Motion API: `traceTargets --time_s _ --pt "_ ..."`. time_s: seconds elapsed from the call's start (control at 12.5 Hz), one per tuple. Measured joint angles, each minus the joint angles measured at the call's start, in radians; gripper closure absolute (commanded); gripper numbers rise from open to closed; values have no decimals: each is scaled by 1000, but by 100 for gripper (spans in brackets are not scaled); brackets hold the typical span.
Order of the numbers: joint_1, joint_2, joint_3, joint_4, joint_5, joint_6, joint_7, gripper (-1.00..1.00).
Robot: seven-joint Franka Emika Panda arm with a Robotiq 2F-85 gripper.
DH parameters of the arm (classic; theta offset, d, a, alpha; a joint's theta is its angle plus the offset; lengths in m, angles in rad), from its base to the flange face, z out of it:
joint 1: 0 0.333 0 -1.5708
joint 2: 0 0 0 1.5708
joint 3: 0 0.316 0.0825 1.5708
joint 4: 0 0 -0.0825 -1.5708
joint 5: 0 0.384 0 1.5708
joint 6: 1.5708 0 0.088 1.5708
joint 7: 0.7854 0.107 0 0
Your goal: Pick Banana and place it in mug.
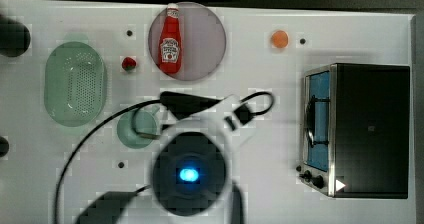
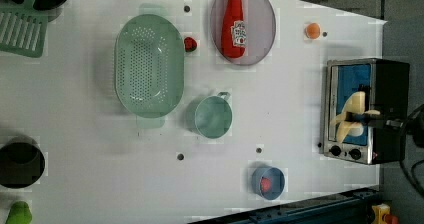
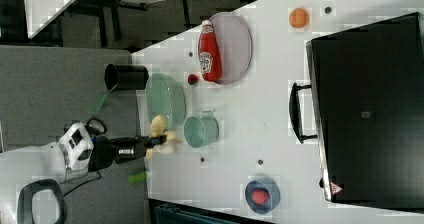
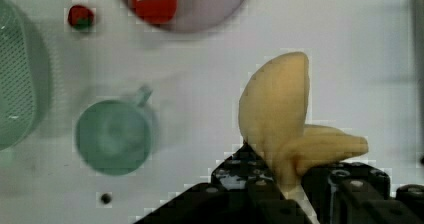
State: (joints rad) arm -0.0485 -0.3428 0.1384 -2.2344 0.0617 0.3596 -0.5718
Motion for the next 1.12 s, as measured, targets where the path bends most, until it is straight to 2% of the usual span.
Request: traceTargets --time_s 0.24,0.4,0.56,0.88,1.12 --pt "21 56 136 18 13 -13 161 49" --pt "53 130 229 10 40 33 342 49" --pt "61 198 282 -8 44 81 425 49" --pt "79 386 342 -12 53 219 543 49" --pt "78 492 336 -10 46 292 582 49"
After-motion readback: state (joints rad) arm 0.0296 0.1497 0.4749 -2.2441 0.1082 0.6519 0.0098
